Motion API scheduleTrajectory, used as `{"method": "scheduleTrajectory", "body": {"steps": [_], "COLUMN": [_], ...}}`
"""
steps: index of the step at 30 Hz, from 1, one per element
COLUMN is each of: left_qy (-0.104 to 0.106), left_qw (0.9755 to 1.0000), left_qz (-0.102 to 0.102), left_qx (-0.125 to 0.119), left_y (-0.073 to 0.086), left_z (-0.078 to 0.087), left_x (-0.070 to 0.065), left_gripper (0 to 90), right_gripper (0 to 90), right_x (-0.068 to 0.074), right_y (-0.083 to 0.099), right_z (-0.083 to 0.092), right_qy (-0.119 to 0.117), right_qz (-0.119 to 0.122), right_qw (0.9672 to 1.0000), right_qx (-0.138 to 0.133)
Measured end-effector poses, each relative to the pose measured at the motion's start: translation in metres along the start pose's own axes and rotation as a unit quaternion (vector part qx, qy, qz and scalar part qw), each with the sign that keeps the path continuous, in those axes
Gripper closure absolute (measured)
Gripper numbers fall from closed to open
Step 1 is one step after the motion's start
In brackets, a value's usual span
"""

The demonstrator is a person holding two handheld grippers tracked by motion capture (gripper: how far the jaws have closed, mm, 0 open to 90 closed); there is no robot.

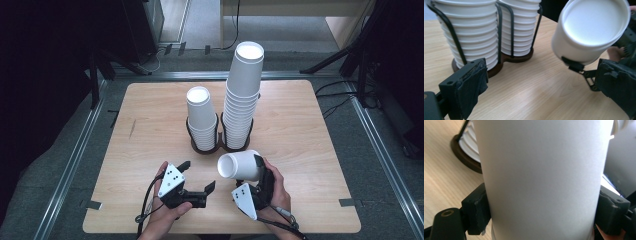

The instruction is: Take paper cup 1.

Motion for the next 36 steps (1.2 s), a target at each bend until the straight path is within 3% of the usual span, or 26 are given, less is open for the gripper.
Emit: {"method": "scheduleTrajectory", "body": {"steps": [4, 12, 20, 29, 36], "left_qy": [0.020, 0.037, 0.063, 0.073, 0.081], "left_qw": [0.9998, 0.9993, 0.9979, 0.9971, 0.9961], "left_qz": [-0.002, -0.005, 0.004, 0.008, 0.010], "left_qx": [0.000, 0.009, 0.013, 0.021, 0.033], "left_y": [-0.001, 0.001, 0.004, 0.005, 0.008], "left_z": [-0.002, -0.005, -0.009, -0.011, -0.012], "left_x": [-0.007, -0.014, -0.023, -0.027, -0.029], "left_gripper": [0.0, 0.0, 0.0, 13.5, 17.4], "right_gripper": [15.4, 15.4, 15.2, 15.1, 14.5], "right_x": [0.009, 0.020, 0.032, 0.039, 0.041], "right_y": [-0.004, -0.010, -0.025, -0.032, -0.034], "right_z": [0.003, 0.008, 0.017, 0.024, 0.026], "right_qy": [-0.005, -0.011, -0.016, -0.022, -0.019], "right_qz": [0.020, 0.047, 0.085, 0.100, 0.109], "right_qw": [0.9997, 0.9984, 0.9939, 0.9907, 0.9890], "right_qx": [-0.012, -0.031, -0.067, -0.089, -0.099]}}
Point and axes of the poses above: each handheld gripper's, and its own axes: z roughly backward along the jaws, y roughly out of its underside, x roughly to its left, the point moved 9 cm from there along -z, roughly forward along the jaws, and after that the axes turned 12 degrees about y, right-handed, at the moved point
